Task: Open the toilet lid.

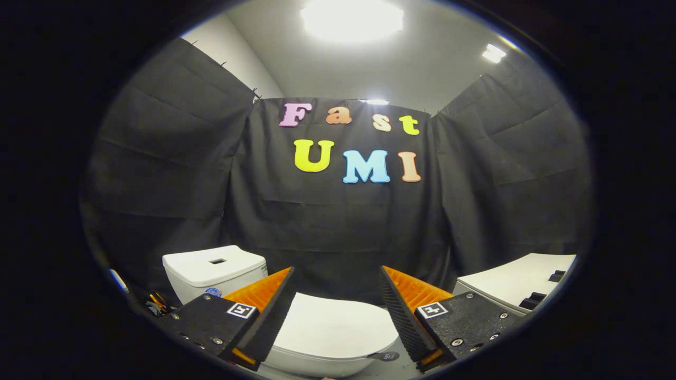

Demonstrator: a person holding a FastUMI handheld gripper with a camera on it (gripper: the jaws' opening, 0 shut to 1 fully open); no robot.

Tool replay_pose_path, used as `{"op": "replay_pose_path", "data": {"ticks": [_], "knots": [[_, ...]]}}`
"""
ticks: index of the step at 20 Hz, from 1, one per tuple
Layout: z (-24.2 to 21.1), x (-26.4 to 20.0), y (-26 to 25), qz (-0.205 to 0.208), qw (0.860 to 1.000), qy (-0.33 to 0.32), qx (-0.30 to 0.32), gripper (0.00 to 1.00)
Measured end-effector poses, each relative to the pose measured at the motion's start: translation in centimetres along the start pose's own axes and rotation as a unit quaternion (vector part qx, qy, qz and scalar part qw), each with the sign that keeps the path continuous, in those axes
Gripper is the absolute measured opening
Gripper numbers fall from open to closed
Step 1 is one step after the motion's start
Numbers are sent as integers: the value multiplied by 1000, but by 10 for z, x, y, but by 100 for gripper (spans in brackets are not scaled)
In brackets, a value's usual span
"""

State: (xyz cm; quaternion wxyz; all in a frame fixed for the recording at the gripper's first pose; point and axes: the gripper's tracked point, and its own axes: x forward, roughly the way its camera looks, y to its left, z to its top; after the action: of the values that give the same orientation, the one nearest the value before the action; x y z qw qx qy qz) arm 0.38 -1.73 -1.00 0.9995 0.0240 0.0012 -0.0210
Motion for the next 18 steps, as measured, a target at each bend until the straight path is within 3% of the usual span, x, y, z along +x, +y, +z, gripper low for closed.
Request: {"op": "replay_pose_path", "data": {"ticks": [9,18], "knots": [[-34,22,-30,-34,991,21,130,94],[-80,27,-60,-80,955,23,284,96]]}}
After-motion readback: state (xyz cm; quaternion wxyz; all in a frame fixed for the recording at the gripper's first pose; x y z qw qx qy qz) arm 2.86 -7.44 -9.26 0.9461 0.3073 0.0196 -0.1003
